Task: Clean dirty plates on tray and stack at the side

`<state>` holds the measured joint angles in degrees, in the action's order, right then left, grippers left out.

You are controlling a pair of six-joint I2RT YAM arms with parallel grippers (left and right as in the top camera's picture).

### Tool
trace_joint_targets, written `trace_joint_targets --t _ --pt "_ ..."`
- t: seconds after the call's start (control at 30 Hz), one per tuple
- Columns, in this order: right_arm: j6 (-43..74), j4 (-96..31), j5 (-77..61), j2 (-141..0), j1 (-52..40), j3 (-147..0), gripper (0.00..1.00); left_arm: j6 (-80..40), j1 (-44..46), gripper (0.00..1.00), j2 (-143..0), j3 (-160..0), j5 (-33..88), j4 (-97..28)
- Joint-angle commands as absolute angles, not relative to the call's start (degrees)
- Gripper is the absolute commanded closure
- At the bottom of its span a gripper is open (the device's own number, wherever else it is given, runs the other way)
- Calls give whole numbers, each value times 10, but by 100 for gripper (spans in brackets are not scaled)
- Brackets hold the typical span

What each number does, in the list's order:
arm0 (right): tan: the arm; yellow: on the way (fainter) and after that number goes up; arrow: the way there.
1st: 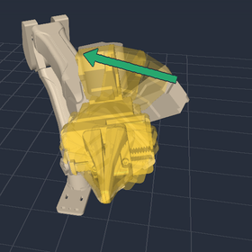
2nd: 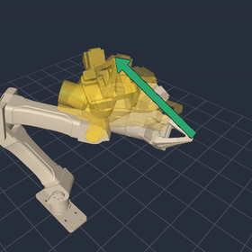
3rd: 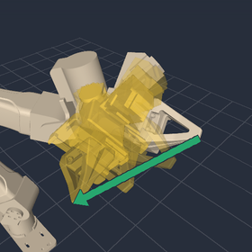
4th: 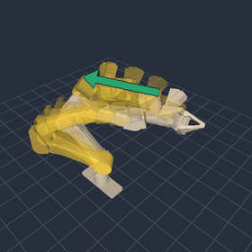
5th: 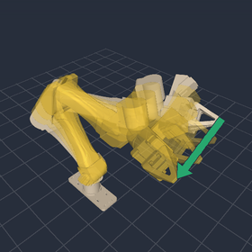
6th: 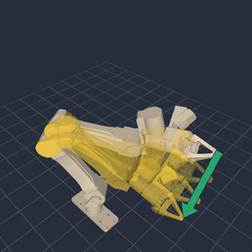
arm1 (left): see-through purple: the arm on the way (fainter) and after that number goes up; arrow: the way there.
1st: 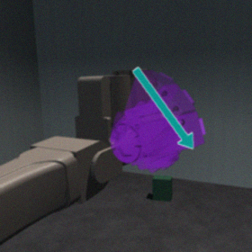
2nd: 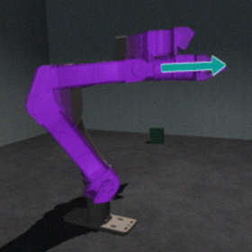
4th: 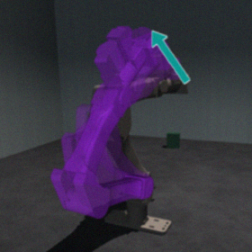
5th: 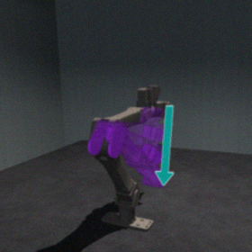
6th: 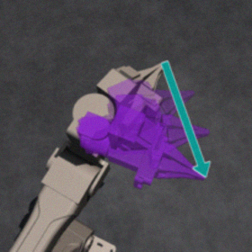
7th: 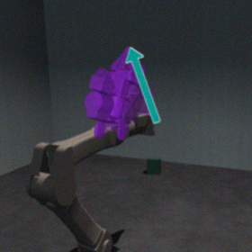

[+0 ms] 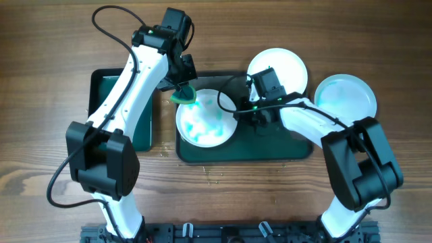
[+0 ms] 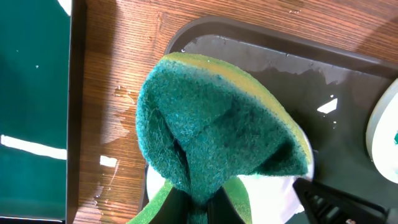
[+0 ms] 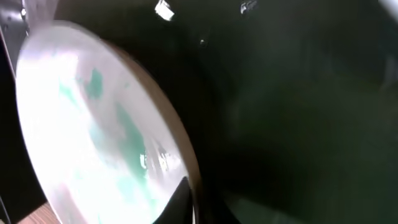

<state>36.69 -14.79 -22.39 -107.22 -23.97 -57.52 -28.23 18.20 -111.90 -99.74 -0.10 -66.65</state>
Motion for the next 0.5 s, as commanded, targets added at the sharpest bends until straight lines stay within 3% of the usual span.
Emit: trace_joint_targets --t 0.0,0.23,0.47 --pt "377 -151 -219 -1086 -247 -571 96 -290 179 96 -1113 -1004 6 -667" --pt "361 -175 -190 -1041 -247 -571 96 -290 179 96 -1113 -1004 6 -667" --pt "287 -271 26 -908 -255 -571 96 -290 179 96 -1113 -1004 6 -669"
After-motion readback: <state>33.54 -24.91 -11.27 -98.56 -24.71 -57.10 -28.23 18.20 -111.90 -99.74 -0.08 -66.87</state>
